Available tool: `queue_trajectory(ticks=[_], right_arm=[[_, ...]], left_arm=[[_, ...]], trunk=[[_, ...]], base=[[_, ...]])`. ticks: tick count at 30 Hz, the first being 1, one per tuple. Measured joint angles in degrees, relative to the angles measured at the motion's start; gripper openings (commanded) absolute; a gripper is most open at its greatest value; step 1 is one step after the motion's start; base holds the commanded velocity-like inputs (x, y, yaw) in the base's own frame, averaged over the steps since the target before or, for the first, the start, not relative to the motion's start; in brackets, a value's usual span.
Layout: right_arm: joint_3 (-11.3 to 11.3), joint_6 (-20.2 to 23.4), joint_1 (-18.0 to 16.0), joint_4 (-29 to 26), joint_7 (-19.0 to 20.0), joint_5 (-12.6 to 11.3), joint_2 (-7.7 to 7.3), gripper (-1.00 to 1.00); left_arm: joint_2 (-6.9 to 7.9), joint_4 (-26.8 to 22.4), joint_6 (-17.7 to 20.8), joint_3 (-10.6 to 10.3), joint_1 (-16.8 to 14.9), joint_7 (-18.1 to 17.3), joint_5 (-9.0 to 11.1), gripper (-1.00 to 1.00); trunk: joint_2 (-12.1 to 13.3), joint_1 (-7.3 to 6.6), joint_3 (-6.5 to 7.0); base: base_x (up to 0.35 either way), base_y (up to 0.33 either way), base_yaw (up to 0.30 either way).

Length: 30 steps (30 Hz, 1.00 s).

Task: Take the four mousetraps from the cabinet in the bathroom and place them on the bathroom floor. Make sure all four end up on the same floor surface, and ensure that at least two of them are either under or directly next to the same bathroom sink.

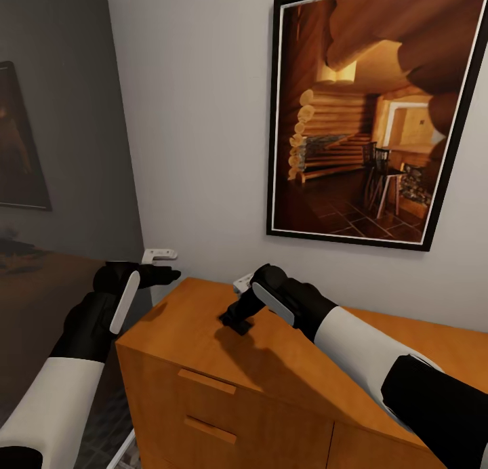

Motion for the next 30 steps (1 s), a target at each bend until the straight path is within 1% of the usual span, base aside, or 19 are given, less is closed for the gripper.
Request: queue_trajectory(ticks=[10, 20, 30], right_arm=[[-0.1, 0.0, 0.0, 0.83, 0.0, 0.08, -0.05, 1.0], [-0.2, 0.01, 0.0, 2.92, 0.0, 0.1, -0.1, 1.0], [-0.22, 0.01, 0.0, 3.32, 0.0, 0.09, -0.1, 1.0]], left_arm=[[-0.01, 0.01, 0.0, 0.0, 0.0, 0.0, 0.04, 1.0], [-0.05, 0.01, 0.0, 0.0, 0.0, 0.07, 0.01, 1.0], [-0.07, 0.01, 0.0, 0.0, 0.0, 0.08, -0.01, 1.0]], trunk=[[0.0, 0.0, 0.0], [0.0, 0.0, 0.0], [0.0, 0.0, 0.0]], base=[[0.0, 0.0, 0.0], [0.0, 0.0, 0.0], [0.0, 0.0, 0.0]])
